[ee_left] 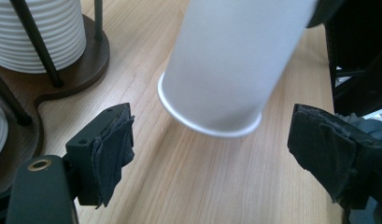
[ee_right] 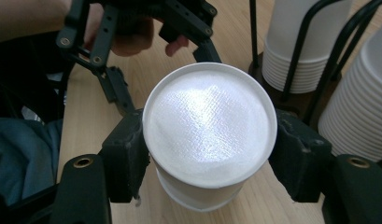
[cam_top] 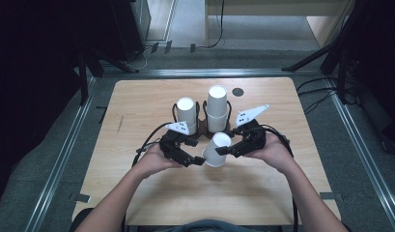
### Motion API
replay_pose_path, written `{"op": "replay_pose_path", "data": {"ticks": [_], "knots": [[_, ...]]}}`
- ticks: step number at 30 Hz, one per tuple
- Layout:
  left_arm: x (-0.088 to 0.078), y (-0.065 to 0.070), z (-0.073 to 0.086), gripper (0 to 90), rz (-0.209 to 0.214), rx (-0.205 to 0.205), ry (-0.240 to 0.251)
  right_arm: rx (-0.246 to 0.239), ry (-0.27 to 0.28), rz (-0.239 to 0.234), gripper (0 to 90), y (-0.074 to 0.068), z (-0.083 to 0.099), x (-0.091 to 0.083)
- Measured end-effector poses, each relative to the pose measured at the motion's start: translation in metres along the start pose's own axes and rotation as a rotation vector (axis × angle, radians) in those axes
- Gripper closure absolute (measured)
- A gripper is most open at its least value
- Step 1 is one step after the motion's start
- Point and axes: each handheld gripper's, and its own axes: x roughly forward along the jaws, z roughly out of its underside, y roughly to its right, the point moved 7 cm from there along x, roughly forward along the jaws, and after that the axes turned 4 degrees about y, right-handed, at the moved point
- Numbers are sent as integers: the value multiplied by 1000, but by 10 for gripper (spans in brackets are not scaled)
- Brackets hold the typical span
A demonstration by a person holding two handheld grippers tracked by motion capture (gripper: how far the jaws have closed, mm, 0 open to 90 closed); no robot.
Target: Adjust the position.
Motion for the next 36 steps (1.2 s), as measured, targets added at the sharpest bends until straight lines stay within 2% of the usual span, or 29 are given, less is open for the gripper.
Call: {"op": "replay_pose_path", "data": {"ticks": [6,12,14,20,22,27,34,36], "knots": [[4,-2,1,150,23,5,0,-6,0,-26,340,-5,-6,6],[8,0,0,123,24,12,9,-2,0,-47,342,-8,-9,13],[9,1,-1,120,43,8,22,4,-7,-51,342,-8,-10,15],[13,5,-1,110,57,30,19,-2,-9,-59,342,-12,-12,20],[14,7,-1,109,53,52,22,-1,-7,-63,343,-12,-12,21],[16,10,-1,110,76,57,20,0,-6,-77,343,-15,-14,22],[15,10,-2,185,72,74,34,13,20,-95,342,-17,-17,19],[12,12,-2,227,67,100,44,20,23,-94,343,-16,-17,18]]}}
